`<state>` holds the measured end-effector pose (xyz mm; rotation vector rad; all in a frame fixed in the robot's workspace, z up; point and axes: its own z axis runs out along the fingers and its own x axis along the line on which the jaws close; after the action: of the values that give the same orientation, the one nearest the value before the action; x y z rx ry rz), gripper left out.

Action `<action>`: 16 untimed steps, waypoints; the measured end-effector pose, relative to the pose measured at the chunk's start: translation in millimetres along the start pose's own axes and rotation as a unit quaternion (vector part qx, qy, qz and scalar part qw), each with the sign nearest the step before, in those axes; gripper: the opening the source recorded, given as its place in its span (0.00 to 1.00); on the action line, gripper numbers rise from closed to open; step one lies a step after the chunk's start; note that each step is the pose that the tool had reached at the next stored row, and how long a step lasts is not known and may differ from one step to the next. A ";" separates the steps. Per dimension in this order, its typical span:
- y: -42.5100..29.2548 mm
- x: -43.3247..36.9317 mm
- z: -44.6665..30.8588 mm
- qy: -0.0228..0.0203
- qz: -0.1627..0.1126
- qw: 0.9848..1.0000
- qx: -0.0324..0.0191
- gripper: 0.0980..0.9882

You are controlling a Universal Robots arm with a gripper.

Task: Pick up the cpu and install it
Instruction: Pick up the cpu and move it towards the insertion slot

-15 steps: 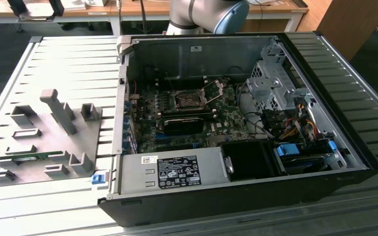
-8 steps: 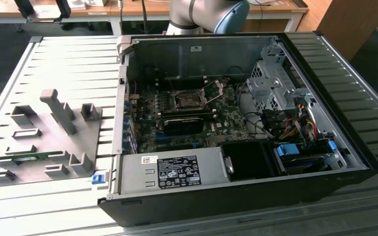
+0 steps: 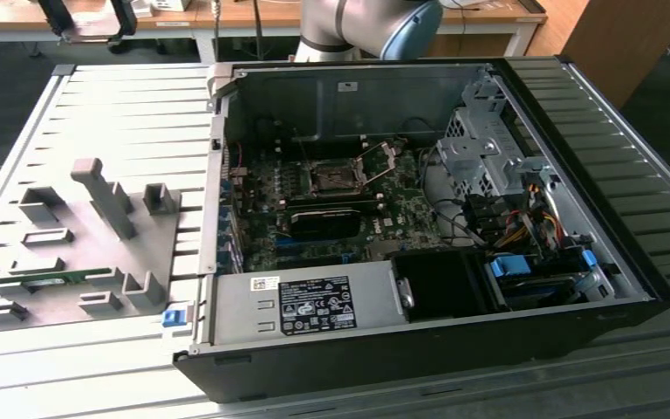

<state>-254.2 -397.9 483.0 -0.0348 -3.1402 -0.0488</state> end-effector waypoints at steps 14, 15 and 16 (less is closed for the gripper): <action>0.8 -17.1 8.3 0.000 0.000 1.000 0.000 0.50; 0.8 -17.8 8.5 0.000 0.000 1.000 0.000 0.50; 0.8 -18.7 8.7 0.000 0.000 1.000 0.000 0.50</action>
<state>-235.4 -397.2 474.4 -0.0348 -3.1399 -0.0485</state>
